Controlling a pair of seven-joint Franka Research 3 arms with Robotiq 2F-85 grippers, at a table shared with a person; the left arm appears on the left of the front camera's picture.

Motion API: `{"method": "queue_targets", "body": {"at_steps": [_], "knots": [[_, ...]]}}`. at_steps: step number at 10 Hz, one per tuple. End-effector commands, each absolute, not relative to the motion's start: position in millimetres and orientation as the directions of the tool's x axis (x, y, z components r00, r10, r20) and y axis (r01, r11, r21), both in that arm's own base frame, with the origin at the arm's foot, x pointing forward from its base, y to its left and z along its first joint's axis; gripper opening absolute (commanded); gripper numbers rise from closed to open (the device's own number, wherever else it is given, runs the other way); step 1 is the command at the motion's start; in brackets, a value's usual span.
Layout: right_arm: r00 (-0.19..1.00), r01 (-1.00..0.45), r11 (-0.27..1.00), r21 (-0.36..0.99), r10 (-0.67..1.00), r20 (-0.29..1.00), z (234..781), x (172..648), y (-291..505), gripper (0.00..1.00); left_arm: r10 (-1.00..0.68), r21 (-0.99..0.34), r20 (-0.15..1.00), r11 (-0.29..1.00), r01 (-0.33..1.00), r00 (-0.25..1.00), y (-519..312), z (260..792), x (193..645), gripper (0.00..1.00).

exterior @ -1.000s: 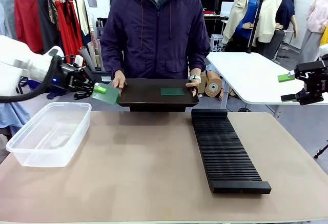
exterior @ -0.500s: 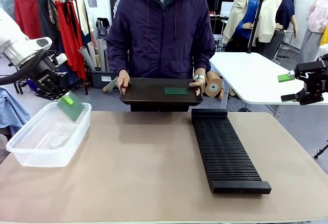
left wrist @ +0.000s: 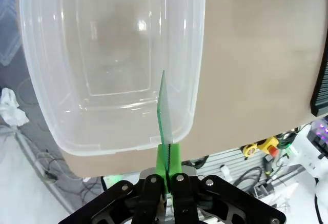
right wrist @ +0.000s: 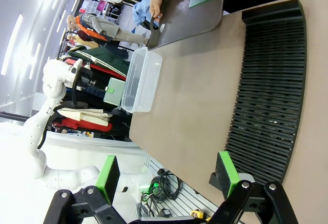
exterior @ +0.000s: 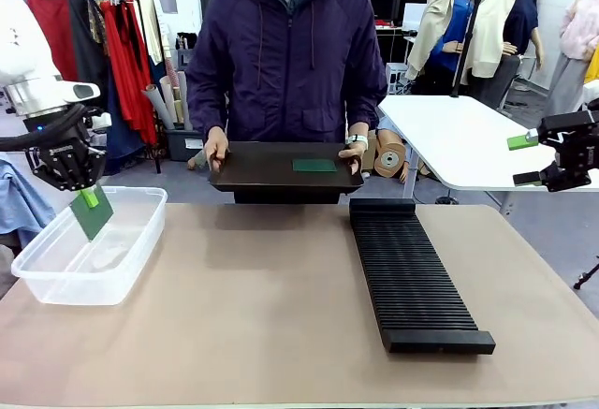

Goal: Sort PCBs into racks and boxes based on the side picked up.
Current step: If the short side of the Blank PCB is picked up, insert it into the PCB Rack ; if the long side is picked up, place it in the Organizing box.

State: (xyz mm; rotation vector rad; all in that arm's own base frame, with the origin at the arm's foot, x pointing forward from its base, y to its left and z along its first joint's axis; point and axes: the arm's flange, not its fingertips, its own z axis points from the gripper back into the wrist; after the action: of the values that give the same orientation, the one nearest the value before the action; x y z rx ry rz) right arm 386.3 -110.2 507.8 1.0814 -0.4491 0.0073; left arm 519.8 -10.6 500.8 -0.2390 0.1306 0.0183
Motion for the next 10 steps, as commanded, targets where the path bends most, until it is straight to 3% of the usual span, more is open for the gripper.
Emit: {"method": "queue_targets", "body": {"at_steps": [1,6,10], "knots": [[0.909,-0.223,0.47,0.854,-0.217,0.356,510.1,386.2,-109.5,1.0,-0.042,-0.199,-0.1,0.98,0.021,0.994,-7.2,499.6,530.6,0.0],[0.909,-0.223,0.47,0.854,-0.217,0.356,510.1,386.2,-109.5,1.0,-0.128,-0.213,0.015,0.969,0.128,0.992,13.6,442.6,555.9,0.0],[0.909,-0.223,0.47,0.854,-0.217,0.356,510.1,386.2,-109.5,1.0,-0.138,-0.298,0.005,0.945,0.133,0.99,22.2,395.1,572.6,0.0]]}}
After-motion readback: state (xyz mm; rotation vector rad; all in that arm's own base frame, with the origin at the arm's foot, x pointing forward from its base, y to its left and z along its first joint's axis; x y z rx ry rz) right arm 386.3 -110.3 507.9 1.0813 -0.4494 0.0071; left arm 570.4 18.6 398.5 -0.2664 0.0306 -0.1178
